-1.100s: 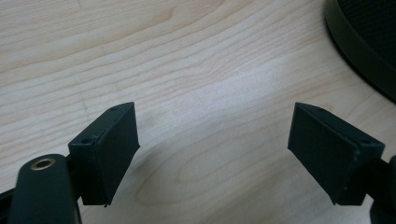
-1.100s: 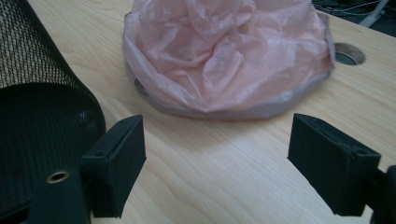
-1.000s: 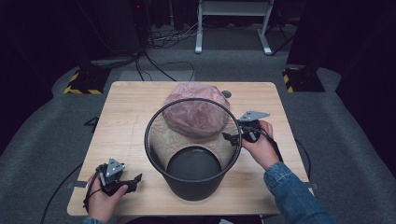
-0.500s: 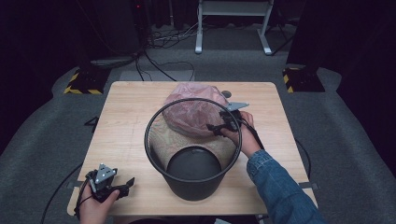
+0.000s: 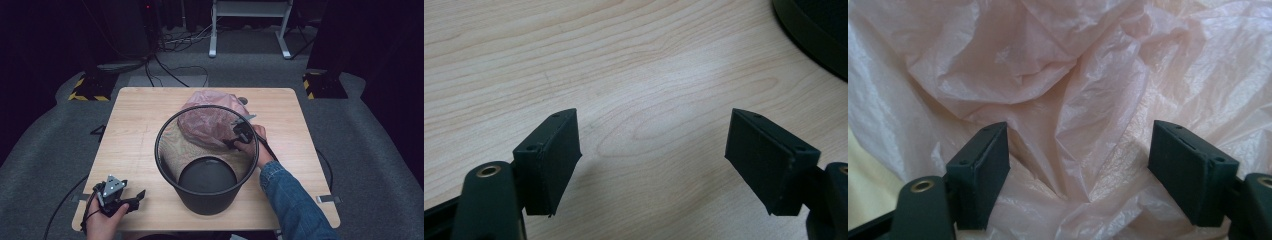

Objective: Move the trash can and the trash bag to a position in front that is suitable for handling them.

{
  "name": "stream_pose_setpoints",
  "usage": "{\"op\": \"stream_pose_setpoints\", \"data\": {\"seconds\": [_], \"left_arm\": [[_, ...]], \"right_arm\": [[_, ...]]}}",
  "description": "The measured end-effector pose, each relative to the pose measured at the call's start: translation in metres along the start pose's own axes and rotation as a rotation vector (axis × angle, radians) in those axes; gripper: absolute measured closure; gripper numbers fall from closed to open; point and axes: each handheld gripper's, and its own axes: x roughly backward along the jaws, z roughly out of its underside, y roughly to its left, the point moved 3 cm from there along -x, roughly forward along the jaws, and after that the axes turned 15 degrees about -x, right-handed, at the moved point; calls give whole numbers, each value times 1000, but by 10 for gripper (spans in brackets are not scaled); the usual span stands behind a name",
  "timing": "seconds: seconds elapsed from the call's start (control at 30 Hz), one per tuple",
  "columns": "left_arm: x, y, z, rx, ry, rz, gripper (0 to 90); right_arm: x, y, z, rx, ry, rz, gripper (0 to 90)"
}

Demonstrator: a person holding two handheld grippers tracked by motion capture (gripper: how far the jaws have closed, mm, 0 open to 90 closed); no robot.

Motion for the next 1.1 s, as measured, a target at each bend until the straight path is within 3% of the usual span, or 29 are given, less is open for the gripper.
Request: {"op": "stream_pose_setpoints", "data": {"seconds": [0.23, 0.37, 0.4, 0.67, 0.97, 1.1], "left_arm": [[-5, -2, -7, -16, -9, 6, 216], [-12, -3, -15, -60, 4, 25, 213], [-17, -5, -20, -70, 10, 36, 213], [-30, -5, -31, -65, 6, 54, 206], [-37, -5, -38, -86, 3, 67, 200], [-38, -6, -38, -96, 4, 66, 199]], "right_arm": [[28, -13, 19, -26, -10, 9, 257], [44, -23, 30, -34, 0, 19, 261], [56, -30, 38, -36, 2, 25, 263], [98, -54, 71, -69, -22, 47, 266], [134, -57, 107, -93, -39, 37, 275], [145, -53, 123, -81, -28, 43, 274]]}}
